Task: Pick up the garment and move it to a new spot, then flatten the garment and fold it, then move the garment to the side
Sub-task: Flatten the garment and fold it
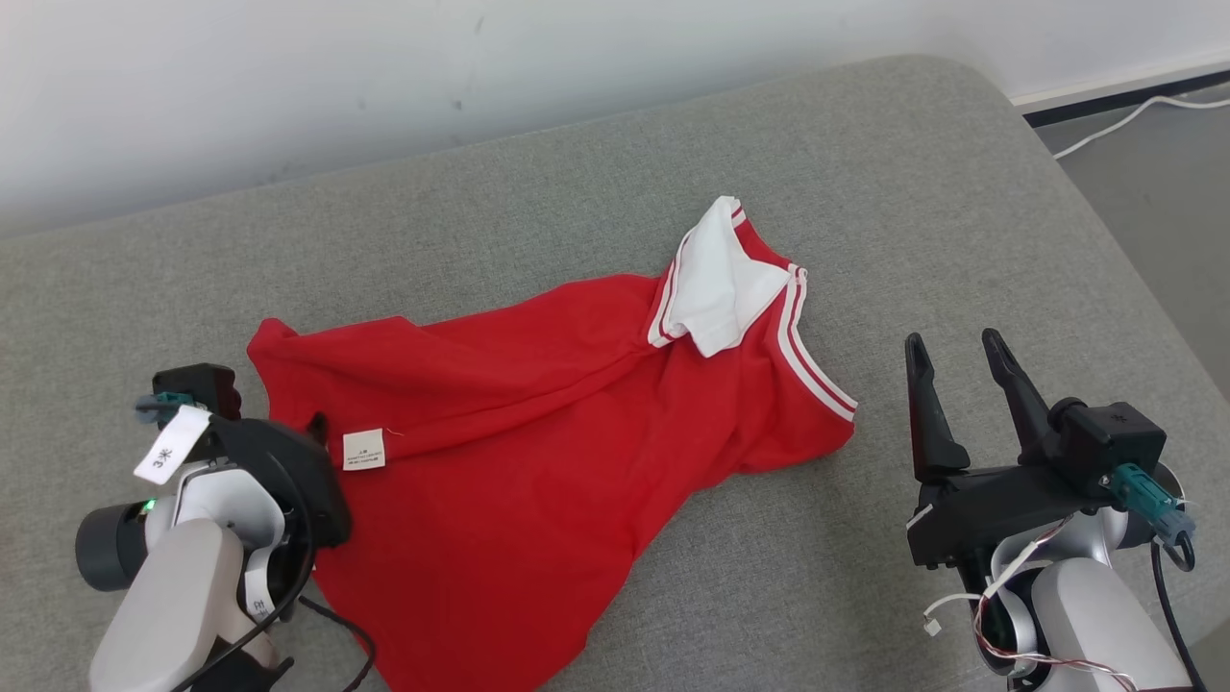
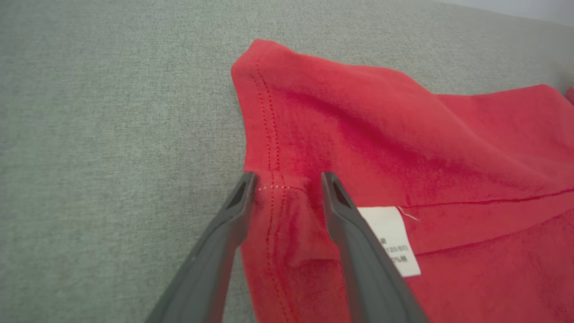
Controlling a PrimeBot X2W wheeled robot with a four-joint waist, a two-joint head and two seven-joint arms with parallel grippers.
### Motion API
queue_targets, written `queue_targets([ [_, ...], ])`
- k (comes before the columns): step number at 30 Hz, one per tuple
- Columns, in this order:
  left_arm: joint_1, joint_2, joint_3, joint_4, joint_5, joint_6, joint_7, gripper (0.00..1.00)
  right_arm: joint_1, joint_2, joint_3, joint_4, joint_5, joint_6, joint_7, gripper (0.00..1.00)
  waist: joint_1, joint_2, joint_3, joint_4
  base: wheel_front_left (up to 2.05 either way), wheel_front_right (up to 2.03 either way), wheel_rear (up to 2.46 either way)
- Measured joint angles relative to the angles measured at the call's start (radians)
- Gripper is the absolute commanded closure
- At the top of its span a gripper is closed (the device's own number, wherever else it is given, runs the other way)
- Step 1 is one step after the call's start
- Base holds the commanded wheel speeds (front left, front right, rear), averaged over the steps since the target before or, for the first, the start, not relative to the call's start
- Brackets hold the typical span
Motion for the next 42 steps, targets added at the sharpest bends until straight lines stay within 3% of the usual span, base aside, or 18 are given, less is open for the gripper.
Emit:
queue_targets([
  [3, -0.01, 0.0, 0.002, 0.013, 0.008, 0.006, 0.006, 0.35, 0.001, 0.0, 0.001, -0.01, 0.0, -0.001, 0.001, 0.0, 0.0, 0.0, 0.003, 0.0, 0.0, 0.0, 0.0],
  [10, -0.014, 0.001, 0.002, 0.038, 0.028, 0.01, 0.012, 0.31, 0.027, -0.003, -0.002, -0.026, -0.005, -0.01, 0.006, 0.0, 0.0, 0.0, 0.002, 0.006, 0.0, 0.0, 0.0],
  [13, -0.015, -0.003, 0.003, 0.05, 0.032, 0.01, 0.016, 0.33, 0.04, -0.005, -0.006, -0.029, -0.005, -0.017, 0.01, 0.0, 0.0, 0.0, -0.003, 0.013, 0.0, 0.0, 0.0],
  [15, -0.015, 0.0, 0.005, 0.057, 0.033, 0.013, 0.021, 0.6, 0.041, -0.005, -0.004, -0.033, -0.005, -0.017, 0.012, 0.0, -0.0001, 0.0, -0.006, 0.016, 0.0, 0.0, 0.0],
  [17, -0.015, 0.0, 0.005, 0.061, 0.032, 0.016, 0.021, 1.0, 0.041, -0.005, -0.003, -0.037, -0.007, -0.017, 0.02, 0.0, 0.0, 0.0, -0.009, 0.018, 0.0, 0.0, 0.0],
  [25, -0.016, -0.026, -0.001, 0.068, 0.031, 0.017, 0.026, 1.0, 0.031, -0.024, 0.027, -0.014, -0.021, -0.007, 0.074, 0.0, -0.0001, -0.0001, -0.01, 0.021, 0.0, 0.0, 0.0],
  [32, -0.049, -0.027, -0.01, 0.06, 0.032, 0.017, 0.028, 1.0, -0.142, -0.065, 0.055, 0.103, 0.004, 0.073, 0.215, 0.0, 0.0, 0.0, 0.014, 0.021, 0.0, 0.0, 0.0],
  [42, -0.122, -0.072, -0.056, 0.055, 0.043, 0.012, 0.037, 1.0, -0.432, -0.09, 0.068, 0.395, 0.049, 0.141, 0.409, 0.0, 0.0001, 0.0, 0.056, 0.085, 0.0, 0.0, 0.0],
])
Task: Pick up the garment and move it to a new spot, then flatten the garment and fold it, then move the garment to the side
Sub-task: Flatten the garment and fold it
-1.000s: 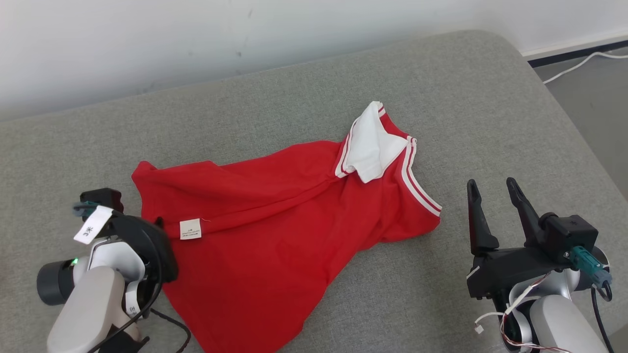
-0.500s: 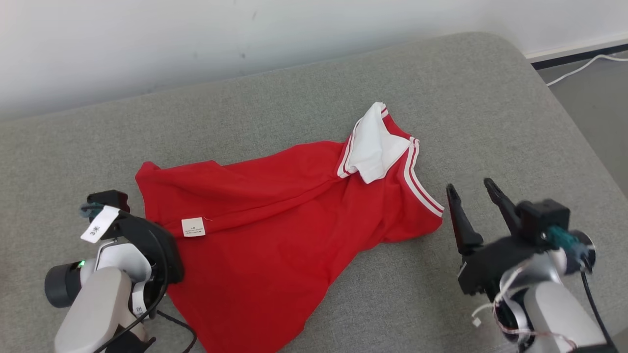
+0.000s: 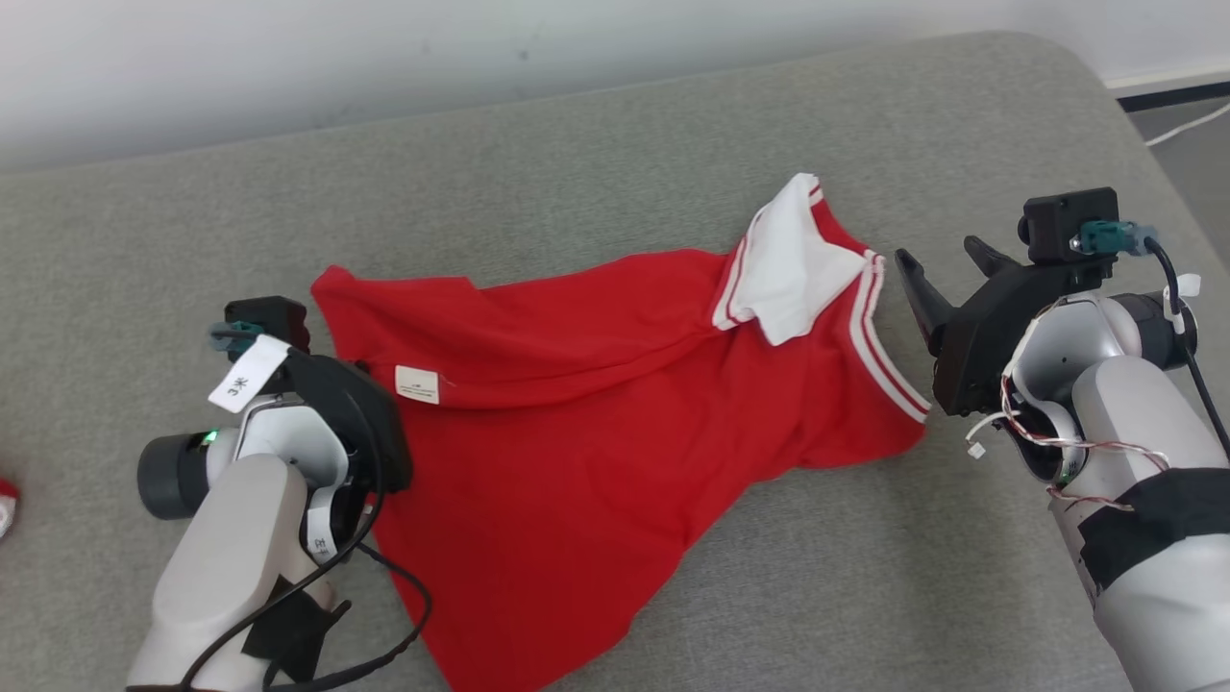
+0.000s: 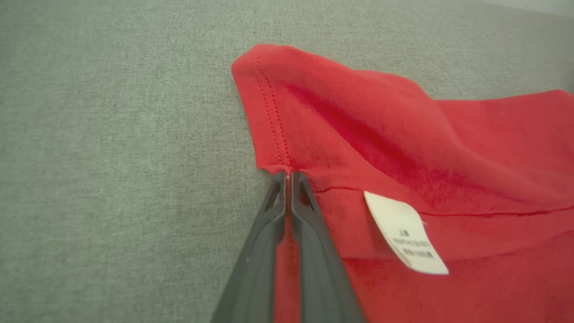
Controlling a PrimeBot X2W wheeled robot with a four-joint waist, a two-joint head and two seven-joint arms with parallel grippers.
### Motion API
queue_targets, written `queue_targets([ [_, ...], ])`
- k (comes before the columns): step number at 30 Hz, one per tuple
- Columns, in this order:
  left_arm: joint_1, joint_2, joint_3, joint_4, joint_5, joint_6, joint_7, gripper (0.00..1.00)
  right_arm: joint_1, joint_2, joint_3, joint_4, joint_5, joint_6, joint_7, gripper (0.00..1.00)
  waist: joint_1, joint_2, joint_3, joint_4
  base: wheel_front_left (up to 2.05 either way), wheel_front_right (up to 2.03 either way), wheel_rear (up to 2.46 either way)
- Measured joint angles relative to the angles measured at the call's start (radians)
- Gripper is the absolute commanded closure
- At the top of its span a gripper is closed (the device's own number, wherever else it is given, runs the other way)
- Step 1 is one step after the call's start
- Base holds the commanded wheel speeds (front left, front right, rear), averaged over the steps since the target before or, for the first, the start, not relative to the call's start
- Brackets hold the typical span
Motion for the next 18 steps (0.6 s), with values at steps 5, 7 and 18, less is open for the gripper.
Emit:
queue_targets([
  [5, -0.02, -0.017, -0.01, 0.001, 0.008, -0.004, 0.0, 1.0, -0.037, -0.005, 0.006, 0.081, 0.0, 0.001, 0.038, 0.0, 0.0, 0.0, 0.015, 0.034, 0.0, 0.0, 0.0],
  [7, -0.034, -0.026, -0.019, 0.002, 0.013, -0.005, -0.001, 1.0, -0.046, -0.017, 0.008, 0.109, 0.0, 0.005, 0.043, 0.0, 0.0, 0.0, 0.023, 0.052, 0.0, 0.0, 0.0],
  [18, -0.062, -0.044, -0.039, 0.0, 0.015, -0.009, -0.022, 1.0, -0.12, -0.049, 0.011, 0.192, -0.024, 0.007, 0.039, 0.04, 0.0, 0.0, 0.078, 0.129, 0.0, 0.0, 0.0],
])
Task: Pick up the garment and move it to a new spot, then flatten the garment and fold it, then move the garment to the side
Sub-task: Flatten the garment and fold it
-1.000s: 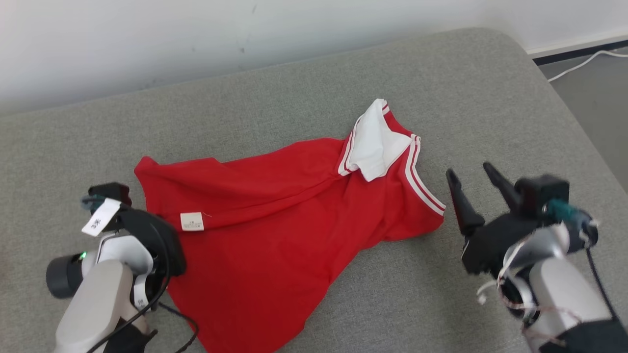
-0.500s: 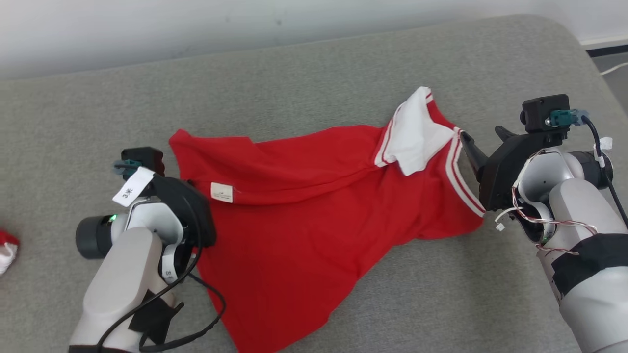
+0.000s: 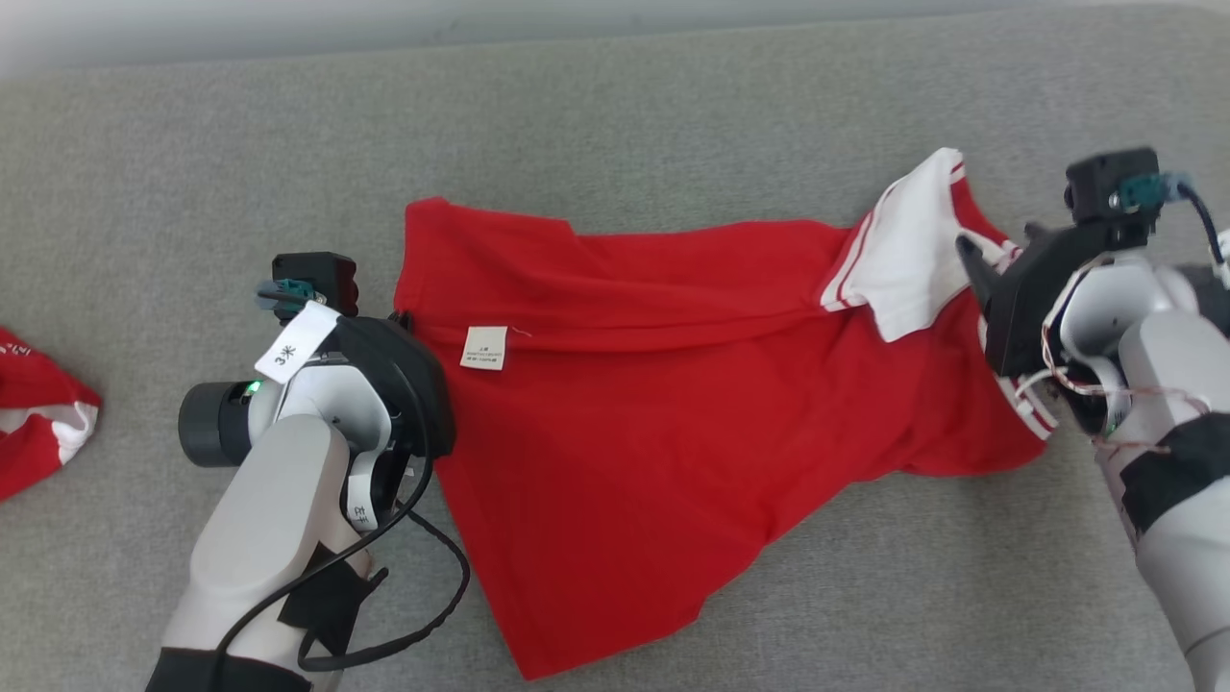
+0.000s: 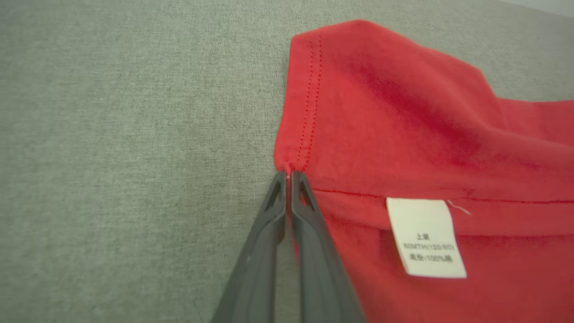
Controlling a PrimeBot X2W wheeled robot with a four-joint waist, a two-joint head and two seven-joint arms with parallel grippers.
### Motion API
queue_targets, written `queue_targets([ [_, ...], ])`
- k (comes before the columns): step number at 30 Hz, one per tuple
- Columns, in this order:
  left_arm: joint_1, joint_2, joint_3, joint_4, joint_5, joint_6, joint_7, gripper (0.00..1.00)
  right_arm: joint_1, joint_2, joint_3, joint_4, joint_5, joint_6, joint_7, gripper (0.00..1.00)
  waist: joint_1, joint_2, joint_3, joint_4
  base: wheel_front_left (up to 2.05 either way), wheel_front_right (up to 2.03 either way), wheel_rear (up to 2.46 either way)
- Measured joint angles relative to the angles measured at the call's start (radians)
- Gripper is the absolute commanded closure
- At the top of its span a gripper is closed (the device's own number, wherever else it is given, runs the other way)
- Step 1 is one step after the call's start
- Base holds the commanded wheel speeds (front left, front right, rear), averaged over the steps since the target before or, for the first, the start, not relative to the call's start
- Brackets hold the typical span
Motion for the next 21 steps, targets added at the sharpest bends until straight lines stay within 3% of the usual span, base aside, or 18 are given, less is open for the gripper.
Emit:
queue_targets([
  [8, -0.018, -0.008, -0.016, 0.007, -0.004, -0.004, -0.022, 1.0, -0.048, -0.009, 0.002, 0.064, -0.027, -0.016, -0.034, 0.0, 0.0, 0.0, 0.025, 0.032, 0.0, 0.0, 0.0],
  [10, -0.02, -0.008, -0.023, 0.007, -0.006, -0.012, -0.024, 1.0, -0.048, -0.007, -0.002, 0.083, -0.021, -0.014, -0.034, 0.04, 0.0, 0.0, 0.029, 0.039, 0.0, 0.0, 0.0],
  [14, -0.039, -0.011, -0.037, 0.006, -0.007, -0.013, -0.026, 1.0, -0.048, -0.006, -0.013, 0.116, -0.007, -0.014, -0.034, 0.22, 0.0, -0.0001, 0.04, 0.055, 0.0, 0.0, 0.0],
  [15, -0.04, -0.011, -0.039, 0.006, -0.011, -0.017, -0.03, 1.0, -0.048, -0.006, -0.015, 0.122, -0.002, -0.014, -0.034, 0.33, 0.0, -0.0001, 0.042, 0.059, 0.0, 0.0, 0.0],
  [16, -0.041, -0.011, -0.041, 0.006, -0.017, -0.021, -0.031, 1.0, -0.049, -0.006, -0.018, 0.128, 0.002, -0.015, -0.034, 0.5, 0.0, -0.0001, 0.045, 0.064, 0.0, 0.0, 0.0],
  [19, -0.048, -0.012, -0.048, 0.005, -0.027, -0.021, -0.039, 1.0, -0.062, -0.004, -0.021, 0.149, 0.004, -0.017, -0.035, 0.59, -0.0001, -0.0001, 0.054, 0.076, 0.0, 0.0, 0.0],
  [21, -0.051, -0.012, -0.048, 0.006, -0.03, -0.021, -0.042, 1.0, -0.072, -0.003, -0.018, 0.156, 0.004, -0.017, -0.044, 0.71, 0.0, -0.0001, 0.059, 0.082, 0.0, 0.0, 0.0],
])
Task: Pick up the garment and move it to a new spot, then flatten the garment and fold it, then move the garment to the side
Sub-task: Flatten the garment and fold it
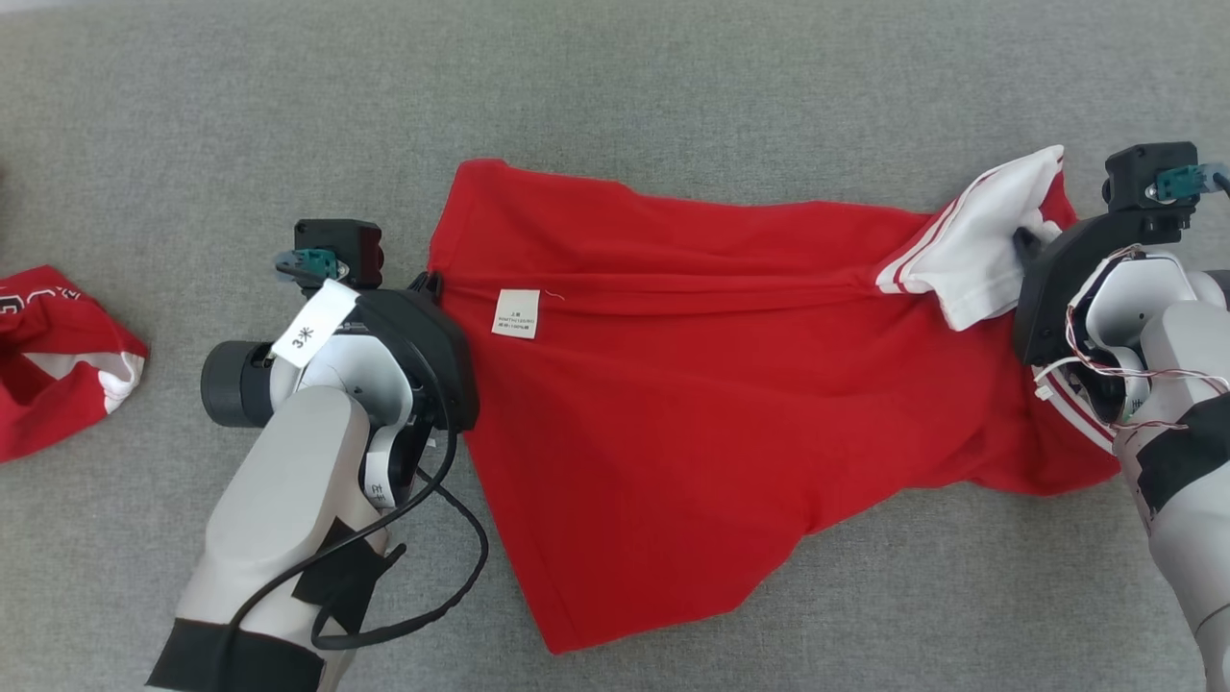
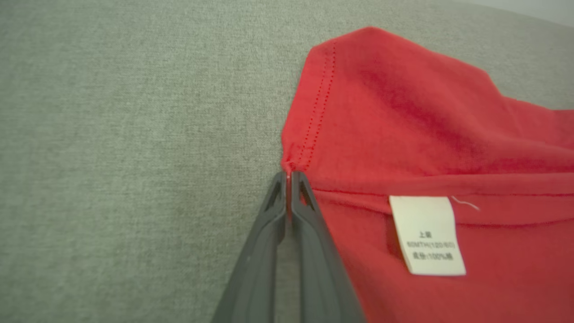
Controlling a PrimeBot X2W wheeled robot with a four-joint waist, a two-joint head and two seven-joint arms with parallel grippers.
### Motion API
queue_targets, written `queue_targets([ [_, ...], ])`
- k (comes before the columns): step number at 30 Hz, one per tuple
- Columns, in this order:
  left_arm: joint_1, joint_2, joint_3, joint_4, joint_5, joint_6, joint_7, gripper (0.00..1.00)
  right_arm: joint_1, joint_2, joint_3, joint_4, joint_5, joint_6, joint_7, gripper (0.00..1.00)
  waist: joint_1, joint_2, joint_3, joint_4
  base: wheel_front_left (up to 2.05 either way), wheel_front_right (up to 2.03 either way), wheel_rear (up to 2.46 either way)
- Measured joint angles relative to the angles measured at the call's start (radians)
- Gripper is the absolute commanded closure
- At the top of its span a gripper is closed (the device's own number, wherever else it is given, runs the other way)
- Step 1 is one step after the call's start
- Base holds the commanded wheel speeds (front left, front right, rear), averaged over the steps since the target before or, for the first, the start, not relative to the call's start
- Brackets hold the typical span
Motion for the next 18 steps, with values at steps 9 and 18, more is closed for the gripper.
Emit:
queue_targets([
  [9, 0.0, 0.001, 0.006, 0.014, -0.007, 0.001, -0.017, 1.0, -0.012, 0.015, 0.026, 0.03, -0.009, 0.001, -0.039, 0.48, 0.0, 0.0, -0.007, -0.01, 0.0, 0.0, 0.0],
  [18, 0.0, 0.002, 0.004, 0.035, -0.015, 0.001, -0.026, 1.0, -0.012, 0.026, 0.03, 0.072, -0.011, 0.01, -0.068, 0.54, -0.0002, 0.0, -0.037, -0.037, 0.0, 0.0, 0.0],
])
